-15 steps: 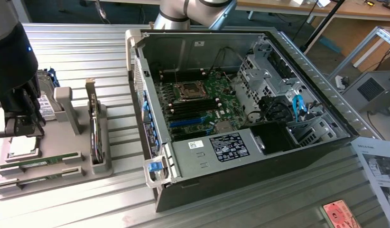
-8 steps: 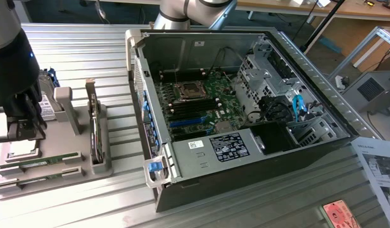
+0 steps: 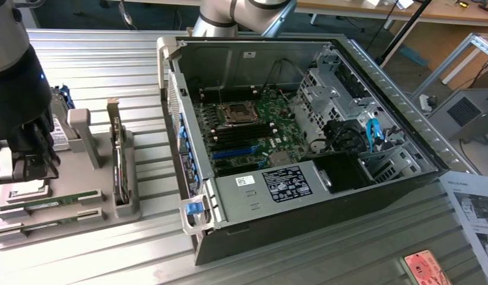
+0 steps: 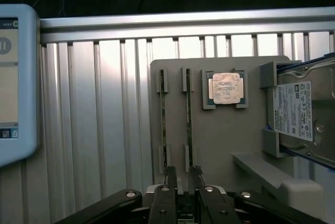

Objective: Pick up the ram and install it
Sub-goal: 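Pick up the ram and move it above insertion slot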

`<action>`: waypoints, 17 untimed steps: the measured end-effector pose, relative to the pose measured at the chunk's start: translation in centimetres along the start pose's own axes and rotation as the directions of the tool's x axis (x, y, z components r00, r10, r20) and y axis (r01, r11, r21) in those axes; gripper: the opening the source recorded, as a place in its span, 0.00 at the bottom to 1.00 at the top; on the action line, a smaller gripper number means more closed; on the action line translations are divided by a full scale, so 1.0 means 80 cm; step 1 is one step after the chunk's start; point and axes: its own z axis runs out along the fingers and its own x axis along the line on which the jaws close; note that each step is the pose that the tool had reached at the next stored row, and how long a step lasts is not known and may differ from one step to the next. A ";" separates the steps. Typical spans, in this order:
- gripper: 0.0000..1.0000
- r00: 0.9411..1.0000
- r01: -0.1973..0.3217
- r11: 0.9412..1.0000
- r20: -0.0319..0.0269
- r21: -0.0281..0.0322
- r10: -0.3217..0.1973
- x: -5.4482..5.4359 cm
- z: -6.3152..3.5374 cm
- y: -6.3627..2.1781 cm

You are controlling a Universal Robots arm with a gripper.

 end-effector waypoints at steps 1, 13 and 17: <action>0.24 1.000 0.000 1.000 0.000 0.000 0.000 0.000 0.001 0.000; 0.24 1.000 0.001 1.000 0.000 0.000 -0.001 0.005 0.018 -0.001; 0.24 1.000 0.001 1.000 0.000 0.000 -0.001 0.006 0.023 -0.001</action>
